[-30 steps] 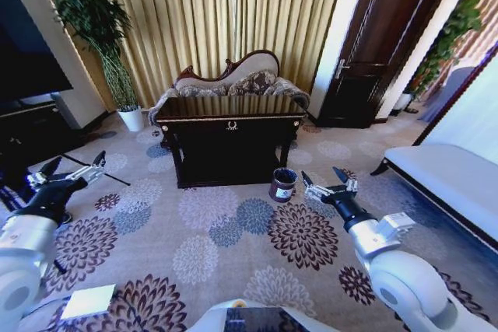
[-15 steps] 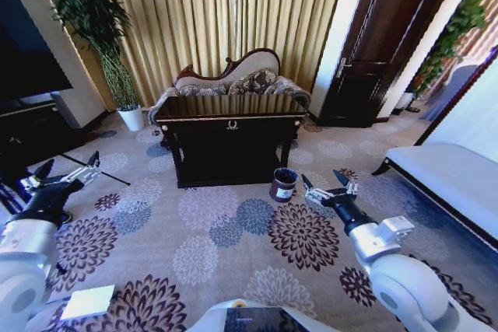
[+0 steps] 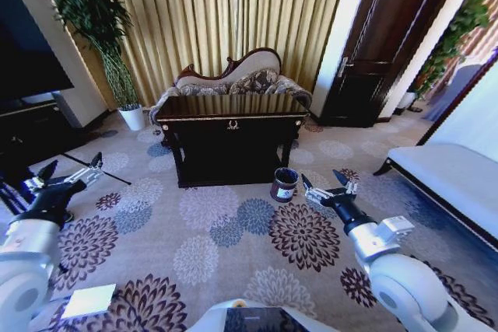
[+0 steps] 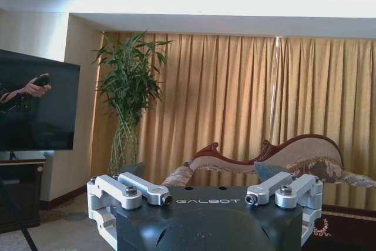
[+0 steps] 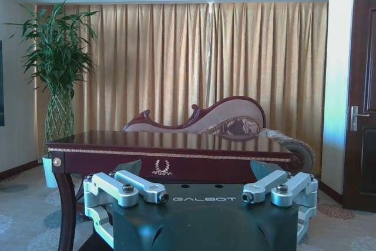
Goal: Move to the front of the table and place the trash on the table into the trash bin.
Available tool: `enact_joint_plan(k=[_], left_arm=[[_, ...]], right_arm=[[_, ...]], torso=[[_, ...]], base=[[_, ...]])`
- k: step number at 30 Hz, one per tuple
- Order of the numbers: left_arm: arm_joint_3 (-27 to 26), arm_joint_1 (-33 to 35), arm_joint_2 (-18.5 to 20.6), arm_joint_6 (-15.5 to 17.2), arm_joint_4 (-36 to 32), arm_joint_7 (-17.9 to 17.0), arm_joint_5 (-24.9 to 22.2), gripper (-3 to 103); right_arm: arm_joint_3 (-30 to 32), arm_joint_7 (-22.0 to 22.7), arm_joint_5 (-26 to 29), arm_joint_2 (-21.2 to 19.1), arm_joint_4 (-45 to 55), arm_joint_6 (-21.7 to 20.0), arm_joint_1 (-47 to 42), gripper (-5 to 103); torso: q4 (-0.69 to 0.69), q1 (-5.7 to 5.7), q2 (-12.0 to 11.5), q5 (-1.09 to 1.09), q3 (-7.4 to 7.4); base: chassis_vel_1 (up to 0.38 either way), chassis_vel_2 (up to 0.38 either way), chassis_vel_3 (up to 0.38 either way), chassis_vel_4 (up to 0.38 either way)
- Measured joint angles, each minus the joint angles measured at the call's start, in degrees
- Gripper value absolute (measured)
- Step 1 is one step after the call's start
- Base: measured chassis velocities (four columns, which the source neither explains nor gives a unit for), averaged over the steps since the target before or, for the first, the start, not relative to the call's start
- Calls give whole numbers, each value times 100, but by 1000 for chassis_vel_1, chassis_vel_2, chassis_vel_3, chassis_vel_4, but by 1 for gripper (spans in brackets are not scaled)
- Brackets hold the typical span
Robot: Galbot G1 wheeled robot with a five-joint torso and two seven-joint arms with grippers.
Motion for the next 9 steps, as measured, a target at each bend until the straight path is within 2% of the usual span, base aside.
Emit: enact_joint_plan(k=[9], left_arm=[[268,49,-97,-249,0,-195,383,100]], right_arm=[[3,24,1,61,0,2,9,100]], torso=[[0,0,0,0,0]], base=[[0,0,0,0]])
